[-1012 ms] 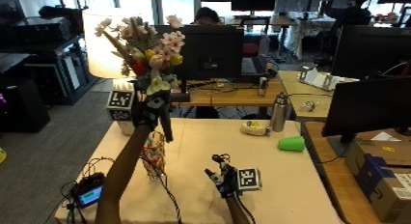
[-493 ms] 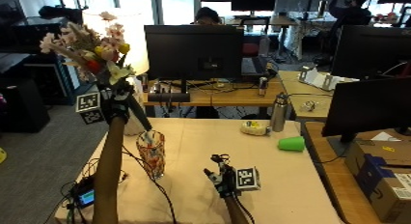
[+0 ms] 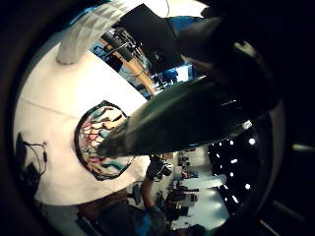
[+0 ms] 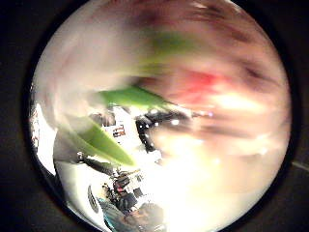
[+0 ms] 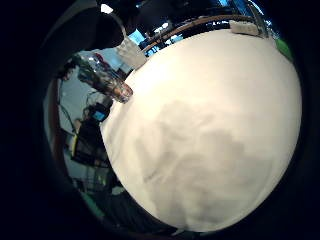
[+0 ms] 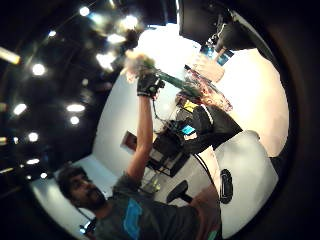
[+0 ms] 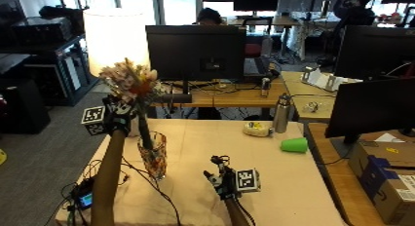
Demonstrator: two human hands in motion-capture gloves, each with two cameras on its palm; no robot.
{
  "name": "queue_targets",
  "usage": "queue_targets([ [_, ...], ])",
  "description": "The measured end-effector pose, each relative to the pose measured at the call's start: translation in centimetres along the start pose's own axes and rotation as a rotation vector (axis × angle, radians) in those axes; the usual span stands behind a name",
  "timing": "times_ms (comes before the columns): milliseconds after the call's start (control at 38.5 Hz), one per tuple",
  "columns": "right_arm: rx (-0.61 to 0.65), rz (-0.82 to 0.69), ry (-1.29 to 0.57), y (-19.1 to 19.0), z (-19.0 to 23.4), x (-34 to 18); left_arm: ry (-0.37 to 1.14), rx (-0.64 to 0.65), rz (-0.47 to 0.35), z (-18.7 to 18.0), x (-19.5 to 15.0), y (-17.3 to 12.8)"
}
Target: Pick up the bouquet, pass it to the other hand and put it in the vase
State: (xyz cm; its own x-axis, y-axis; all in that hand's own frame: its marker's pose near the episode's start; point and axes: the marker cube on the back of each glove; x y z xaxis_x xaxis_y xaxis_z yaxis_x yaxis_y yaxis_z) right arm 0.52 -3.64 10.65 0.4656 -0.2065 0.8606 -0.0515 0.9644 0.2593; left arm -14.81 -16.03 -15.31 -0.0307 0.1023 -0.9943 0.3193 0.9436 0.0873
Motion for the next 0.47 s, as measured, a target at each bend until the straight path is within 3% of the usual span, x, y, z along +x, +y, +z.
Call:
queue_targets([
  [208,0.012,0.039,0.121,0.2,-0.4,0.8,-0.094,0.055,0.081,-1.1,1.5,2.8],
  [467,0.003,-0.037,-0.036,0.3,0.8,-1.8,-0.089,0.112,0.155,-3.9,3.5,5.6],
])
